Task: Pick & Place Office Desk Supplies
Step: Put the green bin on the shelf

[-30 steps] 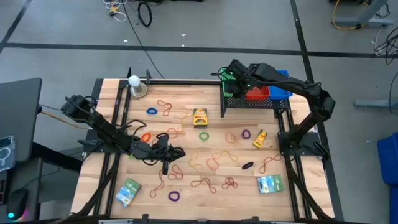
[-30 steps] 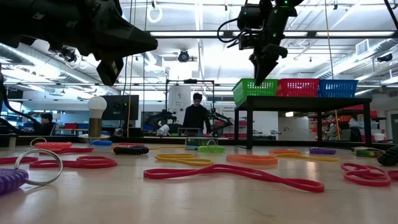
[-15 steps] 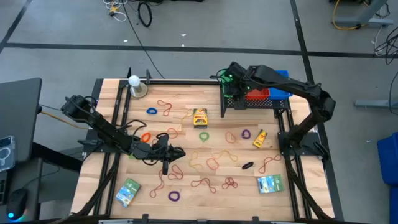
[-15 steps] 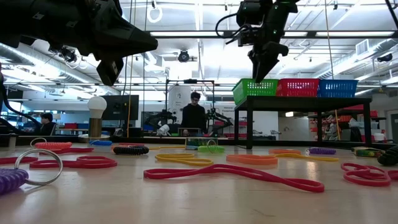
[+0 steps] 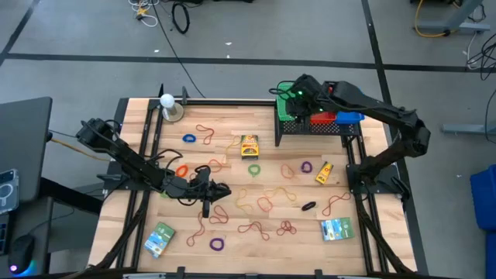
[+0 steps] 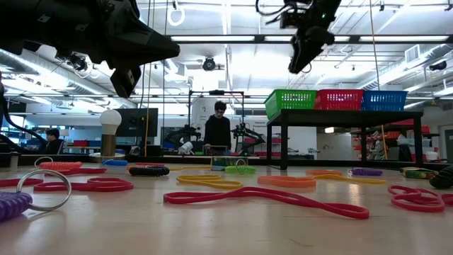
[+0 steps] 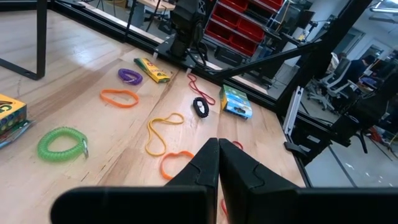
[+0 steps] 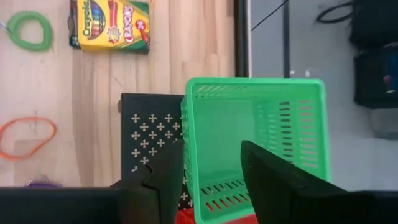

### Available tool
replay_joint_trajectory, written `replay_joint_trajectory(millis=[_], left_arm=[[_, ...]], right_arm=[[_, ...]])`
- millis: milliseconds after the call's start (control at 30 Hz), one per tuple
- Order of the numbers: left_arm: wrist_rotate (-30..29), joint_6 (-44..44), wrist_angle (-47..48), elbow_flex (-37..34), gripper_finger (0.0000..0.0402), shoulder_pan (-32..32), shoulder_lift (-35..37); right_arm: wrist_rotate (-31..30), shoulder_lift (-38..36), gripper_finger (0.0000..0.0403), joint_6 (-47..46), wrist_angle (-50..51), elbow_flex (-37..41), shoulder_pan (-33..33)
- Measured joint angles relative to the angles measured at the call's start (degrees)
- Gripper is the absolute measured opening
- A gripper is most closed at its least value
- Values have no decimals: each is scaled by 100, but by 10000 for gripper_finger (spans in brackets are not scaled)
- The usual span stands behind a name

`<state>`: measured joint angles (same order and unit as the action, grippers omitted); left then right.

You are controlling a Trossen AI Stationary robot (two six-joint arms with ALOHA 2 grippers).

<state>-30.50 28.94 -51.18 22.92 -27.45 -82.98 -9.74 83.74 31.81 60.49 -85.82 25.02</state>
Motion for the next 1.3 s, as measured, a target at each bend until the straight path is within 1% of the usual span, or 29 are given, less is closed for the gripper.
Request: replay_joint_trajectory(millis=[167,300,500,633,700,800,933,1000,1133,1300], left_arm=[[52,-1,0,-1,14,133,0],[57,-1,0,-1,14,158,0],[53,1,-2,-1,14,167,2],[57,-1,-2,-1,14,167,2],[54,1,-2,-1,14,167,2],[54,-1,-2,0,14,167,2],[-27,-25,-9,-1,14,202,2],[-60,-23,-25,1,14,239,7],[-59,134,-57,1,14,281,7],[-36,194,-107,10,14,268,7]], right_arm=[[-240,-409,160,-128,-17,0,-227],[-250,-723,137,-494,-28,0,-408],[138,-1062,74,-1347,-29,0,-804],[526,-1082,22,-1921,-46,0,-1123],[673,-1080,7,-2086,-156,0,-1295],[705,-1097,11,-2364,-852,253,-1584],[723,-1268,10,-2817,-1871,977,-1917],[723,-1331,5,-3070,-2201,1338,-2067],[593,-1415,7,-3545,-2480,1722,-2337],[285,-1597,6,-3951,-2518,1729,-2463]])
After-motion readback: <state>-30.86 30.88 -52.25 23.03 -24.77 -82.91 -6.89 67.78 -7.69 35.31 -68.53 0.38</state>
